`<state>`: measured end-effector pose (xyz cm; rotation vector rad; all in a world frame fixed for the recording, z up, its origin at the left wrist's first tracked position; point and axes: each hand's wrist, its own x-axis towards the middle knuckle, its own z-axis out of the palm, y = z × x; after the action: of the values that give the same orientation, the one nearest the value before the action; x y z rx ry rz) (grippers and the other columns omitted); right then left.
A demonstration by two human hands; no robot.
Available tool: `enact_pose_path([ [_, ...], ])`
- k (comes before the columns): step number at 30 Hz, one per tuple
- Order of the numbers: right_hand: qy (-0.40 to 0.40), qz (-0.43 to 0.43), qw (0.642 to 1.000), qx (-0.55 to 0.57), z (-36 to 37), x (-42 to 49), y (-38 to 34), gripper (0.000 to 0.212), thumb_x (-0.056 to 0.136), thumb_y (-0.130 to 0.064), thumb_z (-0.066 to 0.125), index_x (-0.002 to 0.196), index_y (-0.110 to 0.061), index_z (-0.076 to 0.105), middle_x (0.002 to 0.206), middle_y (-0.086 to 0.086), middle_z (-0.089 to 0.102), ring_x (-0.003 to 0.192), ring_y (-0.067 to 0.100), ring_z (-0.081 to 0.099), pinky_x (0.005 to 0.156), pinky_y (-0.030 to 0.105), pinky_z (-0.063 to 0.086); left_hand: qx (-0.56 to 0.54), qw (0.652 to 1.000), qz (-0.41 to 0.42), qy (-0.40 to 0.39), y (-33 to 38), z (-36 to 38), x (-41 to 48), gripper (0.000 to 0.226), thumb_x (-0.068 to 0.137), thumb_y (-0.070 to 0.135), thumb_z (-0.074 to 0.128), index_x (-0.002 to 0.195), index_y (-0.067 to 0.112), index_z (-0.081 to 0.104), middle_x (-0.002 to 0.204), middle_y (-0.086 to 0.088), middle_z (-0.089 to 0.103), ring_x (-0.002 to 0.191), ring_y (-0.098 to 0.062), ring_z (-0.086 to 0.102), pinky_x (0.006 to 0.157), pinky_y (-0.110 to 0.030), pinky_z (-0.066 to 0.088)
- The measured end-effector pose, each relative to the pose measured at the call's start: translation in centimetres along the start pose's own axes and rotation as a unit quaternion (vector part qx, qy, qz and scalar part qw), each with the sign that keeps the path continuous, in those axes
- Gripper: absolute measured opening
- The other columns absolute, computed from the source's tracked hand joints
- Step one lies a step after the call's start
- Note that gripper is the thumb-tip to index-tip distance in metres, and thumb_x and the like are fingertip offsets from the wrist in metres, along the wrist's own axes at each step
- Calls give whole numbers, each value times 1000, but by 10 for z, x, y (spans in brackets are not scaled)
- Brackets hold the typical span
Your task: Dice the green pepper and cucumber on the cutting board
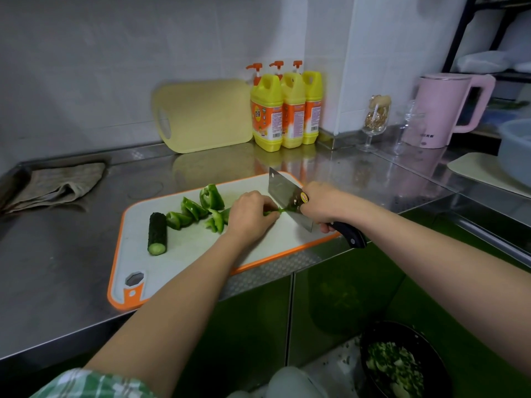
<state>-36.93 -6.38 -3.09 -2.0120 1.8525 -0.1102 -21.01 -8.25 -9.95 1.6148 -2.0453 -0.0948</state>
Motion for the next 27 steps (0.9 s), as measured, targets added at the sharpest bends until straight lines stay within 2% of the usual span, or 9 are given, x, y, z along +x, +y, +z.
enact_pose_path([
  [3, 9, -2, 1000, -1, 7, 4, -1, 20, 84, 6, 45, 100, 4, 59, 67, 19, 65, 44, 24, 63, 33, 22, 42, -45, 999, 3, 1, -2, -1, -3, 14, 85, 28, 69, 96, 23, 77, 90, -2, 66, 90, -22, 59, 68, -29, 40],
  [6, 41, -6, 999, -16, 13, 10, -6, 23, 80, 6, 55, 102, 2, 59, 75, 20, 68, 58, 31, 70, 47, 34, 56, -49, 999, 2, 14, -2, -1, -6, 15, 84, 28, 71, 97, 24, 77, 92, -2, 68, 92, -23, 59, 73, -32, 45],
  [9, 62, -26, 997, 29, 9, 12, -4, 15, 89, 0, 45, 102, 0, 53, 77, 22, 66, 56, 32, 67, 46, 32, 51, -23, 999, 0, 26, -1, 0, -9, 27, 84, 35, 70, 108, 23, 73, 95, -1, 68, 97, -24, 55, 80, -35, 44],
  [12, 60, -31, 997, 40, -2, 5, -1, 12, 92, -4, 39, 98, -3, 50, 58, 17, 61, 45, 27, 60, 42, 26, 46, 1, 999, -8, 42, -3, 0, -8, 27, 83, 41, 69, 103, 24, 74, 93, -2, 67, 95, -23, 53, 80, -37, 44],
  [15, 19, -16, 1000, -10, -6, -2, -7, 17, 87, 0, 41, 94, 2, 56, 37, 8, 54, 39, 22, 57, 36, 20, 41, 0, 999, -10, 40, -3, 1, -9, 20, 84, 40, 69, 95, 26, 76, 89, -2, 67, 93, -24, 52, 78, -36, 44],
  [18, -6, -7, 997, -71, 1, -3, -13, 21, 82, 4, 54, 101, 4, 65, 51, 9, 60, 51, 22, 64, 40, 22, 44, -5, 999, -13, 42, -4, 1, -9, 18, 85, 39, 69, 94, 26, 76, 89, -1, 67, 92, -23, 52, 76, -35, 43],
  [20, 2, -6, 998, -57, 9, 1, -14, 22, 82, 5, 56, 103, 4, 62, 61, 12, 62, 58, 26, 67, 43, 24, 46, -7, 999, -13, 42, -4, 1, -9, 17, 85, 39, 69, 95, 26, 76, 89, -1, 67, 92, -23, 52, 76, -35, 42],
  [24, 55, -24, 998, 28, 18, 10, -11, 12, 89, 3, 47, 99, -1, 52, 69, 17, 59, 47, 27, 62, 40, 26, 46, -8, 999, -12, 44, -4, 2, -10, 18, 85, 39, 69, 95, 27, 76, 89, -2, 66, 92, -23, 52, 76, -35, 43],
  [27, 73, -31, 996, 51, 11, 9, -8, 9, 93, -1, 39, 96, -5, 46, 64, 16, 55, 40, 23, 58, 36, 23, 41, -11, 999, -13, 44, -4, 1, -10, 17, 84, 38, 69, 95, 27, 76, 88, -2, 65, 93, -23, 52, 76, -35, 42],
])
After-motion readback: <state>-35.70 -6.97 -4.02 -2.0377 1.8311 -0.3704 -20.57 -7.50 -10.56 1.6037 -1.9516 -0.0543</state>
